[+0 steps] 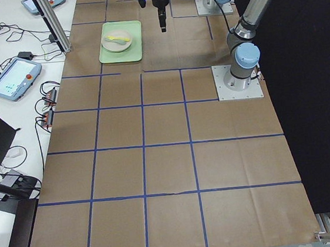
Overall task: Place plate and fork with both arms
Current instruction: 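Release the plate and withdraw the left gripper toward its rest pose, then move the right gripper over the plate and lower onto the yellow fork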
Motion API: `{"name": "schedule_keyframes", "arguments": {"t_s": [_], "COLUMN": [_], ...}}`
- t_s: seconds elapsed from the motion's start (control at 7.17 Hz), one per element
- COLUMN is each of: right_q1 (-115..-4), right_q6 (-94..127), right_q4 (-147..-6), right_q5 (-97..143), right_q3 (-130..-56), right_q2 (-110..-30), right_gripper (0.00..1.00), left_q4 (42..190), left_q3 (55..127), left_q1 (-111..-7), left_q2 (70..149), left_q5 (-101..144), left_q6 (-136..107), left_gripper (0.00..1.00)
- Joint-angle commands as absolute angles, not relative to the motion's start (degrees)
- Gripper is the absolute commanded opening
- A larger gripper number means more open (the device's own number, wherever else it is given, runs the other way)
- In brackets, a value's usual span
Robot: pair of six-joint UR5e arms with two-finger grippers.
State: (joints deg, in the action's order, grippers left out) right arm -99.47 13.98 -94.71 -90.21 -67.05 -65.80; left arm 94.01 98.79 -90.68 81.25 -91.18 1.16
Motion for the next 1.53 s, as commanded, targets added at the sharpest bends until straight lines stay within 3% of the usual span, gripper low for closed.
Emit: {"name": "schedule_keyframes", "arguments": {"t_s": [0.0,0.42,0.56,0.7,1.4], "right_q1": [-102.73,-103.53,-103.62,-103.62,-105.10], "right_q6": [19.47,21.70,21.97,21.97,22.06], "right_q4": [-95.70,-99.04,-100.01,-100.02,-103.97], "right_q5": [-90.26,-89.91,-89.91,-89.83,-90.17], "right_q3": [-63.37,-63.46,-63.46,-63.54,-63.46], "right_q2": [-60.22,-56.18,-55.12,-54.50,-50.20], "right_gripper": [1.00,0.99,0.90,0.75,0.67], "left_q4": [94.30,94.31,94.31,94.31,94.31], "left_q3": [98.61,99.40,99.49,99.49,99.58], "left_q1": [-87.65,-87.71,-87.71,-87.71,-87.71], "left_q2": [81.12,80.77,80.68,80.68,80.68], "left_q5": [-90.88,-90.97,-90.97,-90.97,-90.88], "left_q6": [1.23,1.23,1.23,1.23,1.23], "left_gripper": [1.00,1.00,1.00,1.00,1.00]}}
